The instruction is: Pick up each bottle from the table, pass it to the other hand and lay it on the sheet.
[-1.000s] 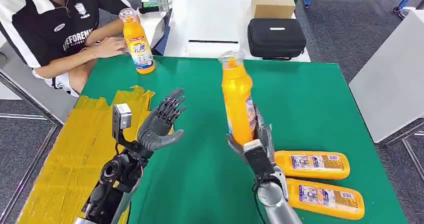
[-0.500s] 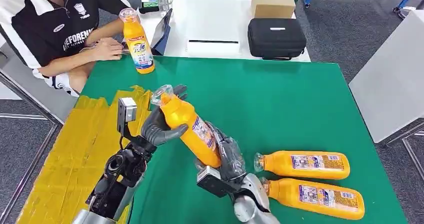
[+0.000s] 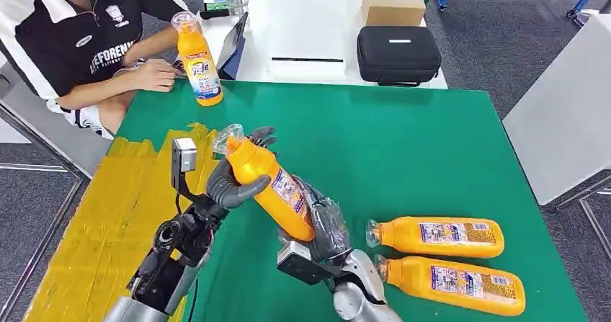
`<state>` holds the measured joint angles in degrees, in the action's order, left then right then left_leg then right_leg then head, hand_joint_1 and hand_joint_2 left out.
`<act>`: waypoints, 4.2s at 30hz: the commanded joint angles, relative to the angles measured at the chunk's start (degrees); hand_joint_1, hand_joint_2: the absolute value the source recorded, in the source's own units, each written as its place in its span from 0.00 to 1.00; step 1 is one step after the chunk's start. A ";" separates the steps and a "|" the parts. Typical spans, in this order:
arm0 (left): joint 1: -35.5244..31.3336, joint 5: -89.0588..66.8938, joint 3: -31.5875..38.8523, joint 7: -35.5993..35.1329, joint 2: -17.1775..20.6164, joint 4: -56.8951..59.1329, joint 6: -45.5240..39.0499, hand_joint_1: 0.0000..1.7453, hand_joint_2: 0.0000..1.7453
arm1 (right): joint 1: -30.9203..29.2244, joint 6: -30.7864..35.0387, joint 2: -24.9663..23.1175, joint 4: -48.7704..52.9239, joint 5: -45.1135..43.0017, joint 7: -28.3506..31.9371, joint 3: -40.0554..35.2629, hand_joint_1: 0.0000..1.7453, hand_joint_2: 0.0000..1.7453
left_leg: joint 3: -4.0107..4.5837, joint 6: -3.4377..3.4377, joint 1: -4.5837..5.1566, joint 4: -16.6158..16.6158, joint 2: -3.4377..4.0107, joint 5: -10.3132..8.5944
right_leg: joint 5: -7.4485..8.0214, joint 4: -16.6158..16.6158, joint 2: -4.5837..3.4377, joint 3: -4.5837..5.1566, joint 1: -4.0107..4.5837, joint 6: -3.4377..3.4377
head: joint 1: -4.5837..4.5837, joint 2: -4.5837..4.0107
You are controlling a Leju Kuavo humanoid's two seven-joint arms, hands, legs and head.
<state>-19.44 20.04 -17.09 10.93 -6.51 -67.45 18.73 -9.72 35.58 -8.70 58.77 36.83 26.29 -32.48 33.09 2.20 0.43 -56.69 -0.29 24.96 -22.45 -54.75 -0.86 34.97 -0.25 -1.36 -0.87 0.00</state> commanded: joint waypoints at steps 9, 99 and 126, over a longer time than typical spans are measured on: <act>-2.04 0.59 -0.78 0.12 0.04 3.36 -0.76 1.00 1.00 | -1.70 1.07 1.40 -0.82 -1.32 0.89 -1.09 1.00 1.00 | -0.15 -0.09 -0.02 0.02 -0.01 0.06 | -0.06 0.03 0.06 -0.16 0.02 0.01 | 0.00 0.00; -2.81 -78.76 11.82 7.29 -1.63 25.60 -57.80 0.00 1.00 | 5.97 -16.43 7.20 29.67 -21.67 -13.82 14.84 0.00 1.00 | -0.30 -0.15 -0.03 0.03 0.04 0.17 | -0.15 0.04 0.09 -0.31 0.04 0.01 | 0.00 0.00; 3.52 -60.10 13.46 14.74 -1.51 12.49 -47.58 0.00 1.00 | 4.77 -41.67 27.56 37.43 17.38 -23.78 19.66 0.00 1.00 | -0.19 -0.11 0.05 -0.07 -0.09 0.20 | -0.19 -0.05 0.22 -0.25 -0.01 -0.01 | 0.00 0.00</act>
<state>-15.81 -41.33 -4.92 25.57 -7.91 -54.68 -29.79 -4.36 1.28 10.20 94.55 54.90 3.02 -16.37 33.17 2.25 0.49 -56.71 -0.33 24.98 -22.44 -54.72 -0.78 35.02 -0.29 -1.39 -0.87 0.00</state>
